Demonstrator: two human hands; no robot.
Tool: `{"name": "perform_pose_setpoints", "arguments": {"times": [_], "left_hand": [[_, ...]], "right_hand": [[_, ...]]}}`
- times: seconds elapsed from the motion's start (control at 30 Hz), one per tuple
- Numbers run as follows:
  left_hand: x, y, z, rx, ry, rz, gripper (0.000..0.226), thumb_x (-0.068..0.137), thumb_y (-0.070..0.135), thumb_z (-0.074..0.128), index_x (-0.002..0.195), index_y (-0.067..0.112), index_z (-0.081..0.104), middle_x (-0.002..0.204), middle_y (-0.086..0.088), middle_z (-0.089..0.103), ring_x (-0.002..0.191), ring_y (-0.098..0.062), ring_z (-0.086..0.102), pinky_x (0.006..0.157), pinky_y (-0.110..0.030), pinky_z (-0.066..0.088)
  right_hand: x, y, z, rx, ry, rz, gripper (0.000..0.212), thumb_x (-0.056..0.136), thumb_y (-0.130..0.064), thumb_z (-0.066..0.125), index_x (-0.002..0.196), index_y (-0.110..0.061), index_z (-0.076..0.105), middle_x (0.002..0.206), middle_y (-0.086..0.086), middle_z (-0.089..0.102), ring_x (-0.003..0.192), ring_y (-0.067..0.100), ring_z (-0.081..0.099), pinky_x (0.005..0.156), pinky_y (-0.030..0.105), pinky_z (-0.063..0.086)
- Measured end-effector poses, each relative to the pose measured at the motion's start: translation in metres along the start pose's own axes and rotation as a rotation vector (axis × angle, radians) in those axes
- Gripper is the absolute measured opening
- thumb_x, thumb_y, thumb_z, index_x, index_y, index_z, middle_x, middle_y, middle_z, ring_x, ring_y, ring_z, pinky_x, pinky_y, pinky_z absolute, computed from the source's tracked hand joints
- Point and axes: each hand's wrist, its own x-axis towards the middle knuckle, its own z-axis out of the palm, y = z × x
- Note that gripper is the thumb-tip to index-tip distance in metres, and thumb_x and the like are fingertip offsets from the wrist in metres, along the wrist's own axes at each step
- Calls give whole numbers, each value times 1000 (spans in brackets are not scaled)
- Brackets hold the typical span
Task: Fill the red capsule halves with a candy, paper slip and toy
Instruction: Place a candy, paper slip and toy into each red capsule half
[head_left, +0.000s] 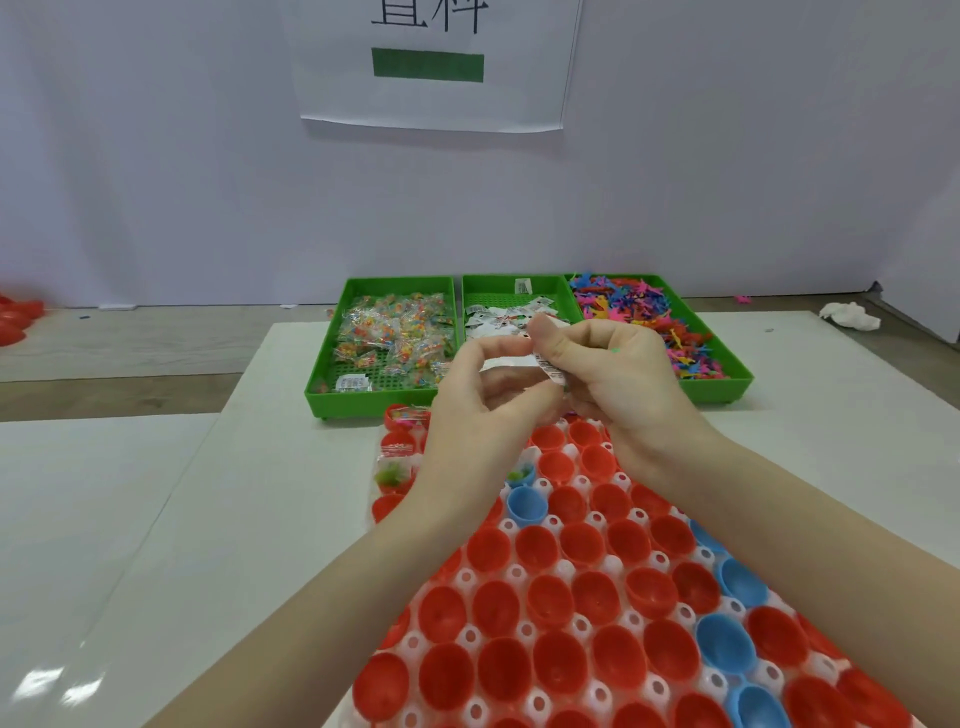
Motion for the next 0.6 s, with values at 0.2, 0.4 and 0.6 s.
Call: {"name": "perform_pose_setpoints", "arguments": {"times": [0.2,0.4,0.6], "left_hand": [[-7,0,9,90,16,75,39,74,3,73,96,26,51,83,4,64,76,-3,65,70,-16,53],[-10,2,13,109,10,98,36,82,-7,61,96,25,53,84,3,65,72,-4,66,66,-14,53],[-13,5,5,-74,45,-2,24,84,-8,58,93,14,65,73,-2,70,69,-12,70,67,-16,54]], "right_hand": [[-7,-4,-3,54,9,1,24,81,-23,64,63,-10,55,42,-9,50,36,2,47,38,13,38],[-16,-10,-5,123,52,-48,31,86,-26,57,60,-12,48,31,-11,35,27,0,28,33,11,28],[-22,-12,-9,-15,132,-174,28,69,-41,60,64,-14,53,32,-16,37,29,0,36,37,6,28]]}}
